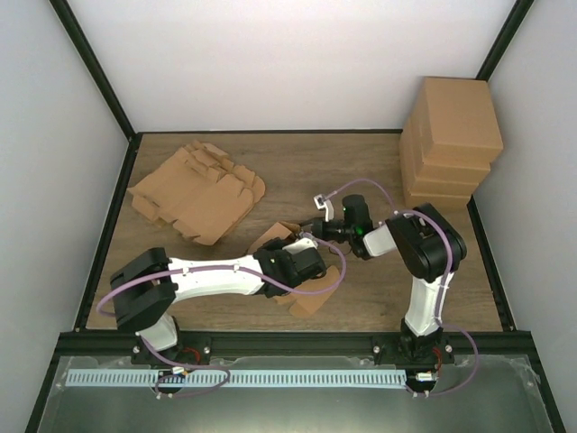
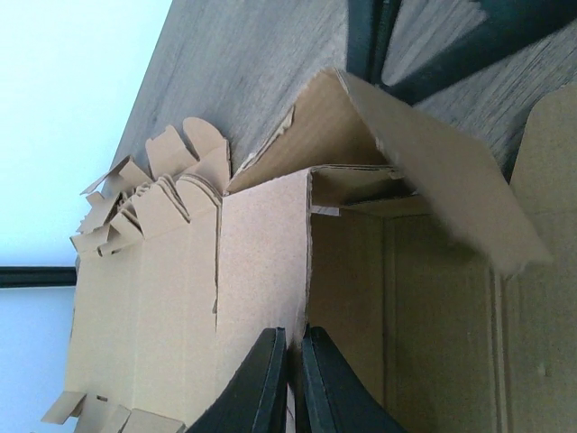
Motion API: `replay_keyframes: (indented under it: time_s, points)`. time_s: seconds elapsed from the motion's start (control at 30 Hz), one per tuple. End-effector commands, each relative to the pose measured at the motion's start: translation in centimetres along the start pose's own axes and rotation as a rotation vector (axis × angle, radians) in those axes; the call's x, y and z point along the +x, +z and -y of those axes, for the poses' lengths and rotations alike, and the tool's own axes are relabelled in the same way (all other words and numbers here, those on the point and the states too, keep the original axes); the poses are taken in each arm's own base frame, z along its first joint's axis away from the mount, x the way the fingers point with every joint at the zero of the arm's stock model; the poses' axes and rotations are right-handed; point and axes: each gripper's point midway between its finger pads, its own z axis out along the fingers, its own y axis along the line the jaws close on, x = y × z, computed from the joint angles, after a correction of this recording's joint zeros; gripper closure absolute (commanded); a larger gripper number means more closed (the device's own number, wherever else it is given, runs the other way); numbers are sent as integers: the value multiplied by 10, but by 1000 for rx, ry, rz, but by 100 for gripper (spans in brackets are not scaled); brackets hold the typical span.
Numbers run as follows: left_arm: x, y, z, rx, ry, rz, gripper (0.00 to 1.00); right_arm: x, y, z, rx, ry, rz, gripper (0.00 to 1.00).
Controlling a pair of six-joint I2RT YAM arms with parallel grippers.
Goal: Fold the paper box
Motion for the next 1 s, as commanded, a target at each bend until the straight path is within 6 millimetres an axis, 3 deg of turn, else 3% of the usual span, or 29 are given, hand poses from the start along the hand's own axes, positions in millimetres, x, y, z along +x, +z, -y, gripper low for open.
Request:
replay_keyframes:
  time_s: [0.0, 0.13, 0.3, 0.53, 0.97]
  points:
    - [-1, -4, 2, 18, -12, 18, 93, 8, -11, -29, -89, -130, 5, 99]
    - [-4, -8, 3, 51, -30, 42, 93, 20, -14, -35, -104, -165, -11, 95]
    - [-5, -13, 2, 78, -41, 54, 93, 27, -22, -41, -95, -215, 9, 75]
    - [-5, -14, 7, 99, -36, 57, 93, 33, -17, -55, -88, -314, 4, 73]
    - [1, -11, 14, 95, -4, 35, 93, 46, -38, -54, 18, -367, 84, 70]
